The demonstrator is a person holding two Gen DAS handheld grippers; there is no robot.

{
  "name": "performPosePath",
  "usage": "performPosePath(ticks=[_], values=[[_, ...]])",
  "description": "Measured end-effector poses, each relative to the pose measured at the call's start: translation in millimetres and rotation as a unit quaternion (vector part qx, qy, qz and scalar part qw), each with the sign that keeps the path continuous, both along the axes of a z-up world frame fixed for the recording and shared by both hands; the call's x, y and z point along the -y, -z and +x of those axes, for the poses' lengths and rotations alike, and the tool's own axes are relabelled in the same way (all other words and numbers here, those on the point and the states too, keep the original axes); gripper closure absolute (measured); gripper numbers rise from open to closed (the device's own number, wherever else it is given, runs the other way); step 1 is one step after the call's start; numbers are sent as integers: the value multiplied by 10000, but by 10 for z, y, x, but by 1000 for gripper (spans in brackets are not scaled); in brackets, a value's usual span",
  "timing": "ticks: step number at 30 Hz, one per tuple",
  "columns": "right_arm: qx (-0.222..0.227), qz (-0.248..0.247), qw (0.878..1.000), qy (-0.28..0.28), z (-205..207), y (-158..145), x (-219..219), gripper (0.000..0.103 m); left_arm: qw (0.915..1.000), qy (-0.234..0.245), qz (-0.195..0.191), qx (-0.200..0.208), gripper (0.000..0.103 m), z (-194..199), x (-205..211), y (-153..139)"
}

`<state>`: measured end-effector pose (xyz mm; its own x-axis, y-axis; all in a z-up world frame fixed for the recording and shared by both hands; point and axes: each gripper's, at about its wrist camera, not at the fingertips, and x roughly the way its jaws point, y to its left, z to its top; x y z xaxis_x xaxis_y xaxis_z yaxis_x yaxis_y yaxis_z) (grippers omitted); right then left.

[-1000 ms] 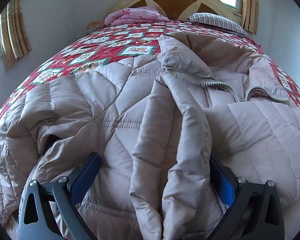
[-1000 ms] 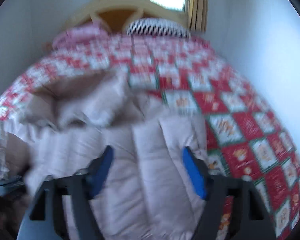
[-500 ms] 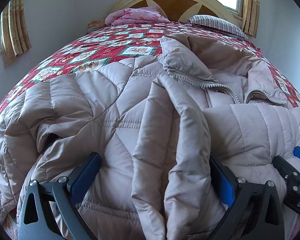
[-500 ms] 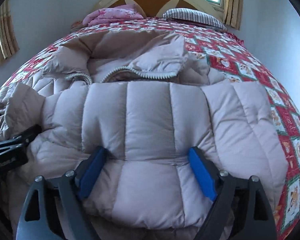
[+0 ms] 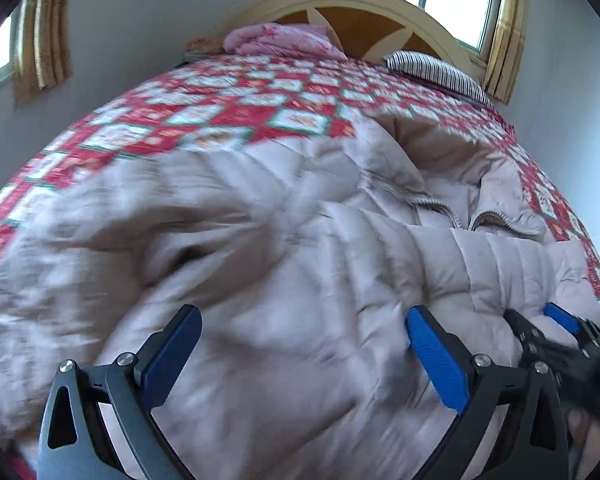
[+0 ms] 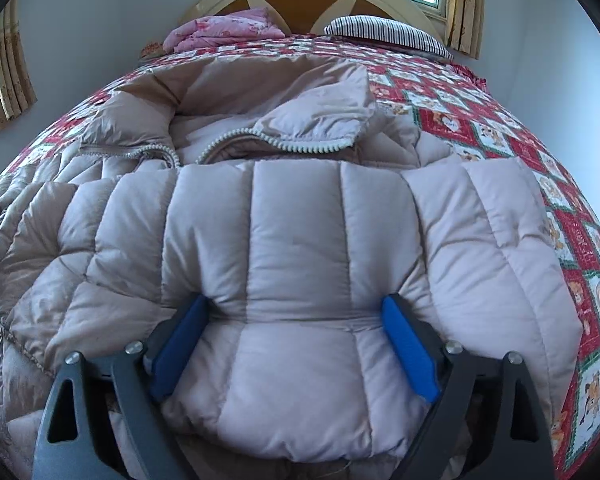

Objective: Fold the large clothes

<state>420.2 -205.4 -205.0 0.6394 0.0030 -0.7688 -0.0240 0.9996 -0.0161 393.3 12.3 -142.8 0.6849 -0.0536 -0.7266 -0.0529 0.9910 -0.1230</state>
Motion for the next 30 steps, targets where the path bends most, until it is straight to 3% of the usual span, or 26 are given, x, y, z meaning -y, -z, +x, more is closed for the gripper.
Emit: performPosePath(ticks=[3,7,11,15,17,18,19,21,24,25,26,27,30], values=[[14,28,10000,-9,-5,-7,11,11,9994,-222,187,184,1,-413,-448,-193],[39,24,10000,-13,-20,-10,6,11,9944,-1023,174,195,1,-1067,-1300,-276],[59,29,10000,-16,-24,-13,1,11,9788,-2044,63,98,1,-1746,-1990,-141],[89,11,10000,-5,-42,-17,-10,11,9649,-2605,-257,192,3,-2100,-2313,49],[108,10,9999,-1,-53,-21,-9,11,9601,-2741,-542,131,10,-2127,-2415,125],[117,20,9999,-1,-61,-23,-7,11,9569,-2828,-650,57,19,-2099,-2458,179],[122,29,9999,2,-65,-23,-5,11,9545,-2902,-681,22,26,-2074,-2500,214],[127,33,9999,1,-74,-25,-3,10,9501,-3070,-564,-7,29,-1975,-2555,290],[135,41,9999,1,-82,-26,6,10,9498,-3106,-347,-110,42,-1794,-2635,387],[135,51,9999,2,-80,-26,9,10,9501,-3113,-199,-61,69,-1752,-2645,375],[131,45,9999,0,-78,-25,6,10,9529,-3026,-181,-20,81,-1716,-2660,360],[131,47,9999,6,-78,-25,-1,10,9579,-2863,-215,2,87,-1670,-2668,331],[130,54,9999,8,-75,-26,-1,10,9606,-2771,14,188,92,-1641,-2686,157]])
